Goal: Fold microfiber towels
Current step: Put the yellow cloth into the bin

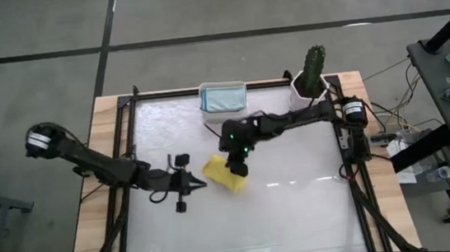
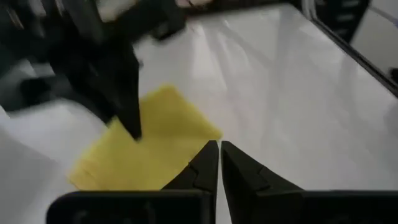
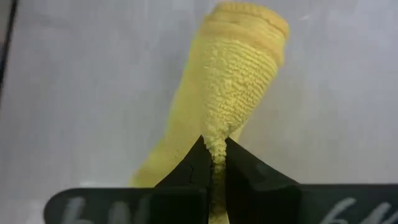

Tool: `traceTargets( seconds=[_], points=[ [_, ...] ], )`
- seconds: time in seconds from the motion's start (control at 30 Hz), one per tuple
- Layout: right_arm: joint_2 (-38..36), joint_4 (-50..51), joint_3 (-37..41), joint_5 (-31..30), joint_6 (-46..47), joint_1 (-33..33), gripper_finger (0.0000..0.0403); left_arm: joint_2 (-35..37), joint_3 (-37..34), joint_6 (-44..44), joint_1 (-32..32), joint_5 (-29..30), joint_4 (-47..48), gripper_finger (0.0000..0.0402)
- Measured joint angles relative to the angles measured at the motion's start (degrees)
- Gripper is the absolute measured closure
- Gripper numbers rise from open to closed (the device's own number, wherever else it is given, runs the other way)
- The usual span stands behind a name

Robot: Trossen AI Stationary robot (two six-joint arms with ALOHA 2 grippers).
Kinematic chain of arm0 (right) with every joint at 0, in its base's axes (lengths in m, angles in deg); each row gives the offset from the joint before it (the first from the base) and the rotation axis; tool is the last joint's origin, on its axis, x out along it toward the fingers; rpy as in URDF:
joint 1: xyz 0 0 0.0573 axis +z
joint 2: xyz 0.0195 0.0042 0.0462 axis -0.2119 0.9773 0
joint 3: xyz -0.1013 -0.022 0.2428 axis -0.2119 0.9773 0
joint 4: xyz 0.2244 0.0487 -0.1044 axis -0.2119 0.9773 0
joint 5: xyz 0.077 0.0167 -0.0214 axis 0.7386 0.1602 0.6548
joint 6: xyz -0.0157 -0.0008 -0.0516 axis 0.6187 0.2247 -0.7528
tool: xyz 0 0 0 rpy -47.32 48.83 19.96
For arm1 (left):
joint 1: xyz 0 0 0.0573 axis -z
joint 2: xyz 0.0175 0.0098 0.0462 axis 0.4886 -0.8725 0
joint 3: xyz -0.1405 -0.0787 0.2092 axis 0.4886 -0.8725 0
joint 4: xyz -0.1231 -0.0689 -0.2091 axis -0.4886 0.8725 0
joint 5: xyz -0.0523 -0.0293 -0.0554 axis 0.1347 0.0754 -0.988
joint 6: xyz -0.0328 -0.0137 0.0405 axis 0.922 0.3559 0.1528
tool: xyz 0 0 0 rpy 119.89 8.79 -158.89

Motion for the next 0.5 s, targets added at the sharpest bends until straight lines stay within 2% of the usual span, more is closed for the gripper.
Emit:
traceTargets(
  seconds=[0.27,0.4,0.5],
  points=[
    [0.11,22.61,-16.66,-0.31,-18.91,-6.31,0.0391,11.45,-0.02,-17.05,-1.43,10.84,0.33,0.0396],
    [0.13,31.89,-24.97,-0.21,-26.09,-10.07,0.0391,15.93,-0.07,-23.72,-4.17,12.21,0.27,0.0396],
    [0.13,35.55,-30.87,-0.30,-27.46,-13.12,0.0391,18.30,-0.17,-27.02,-7.52,12.18,0.21,0.0396]
  ],
)
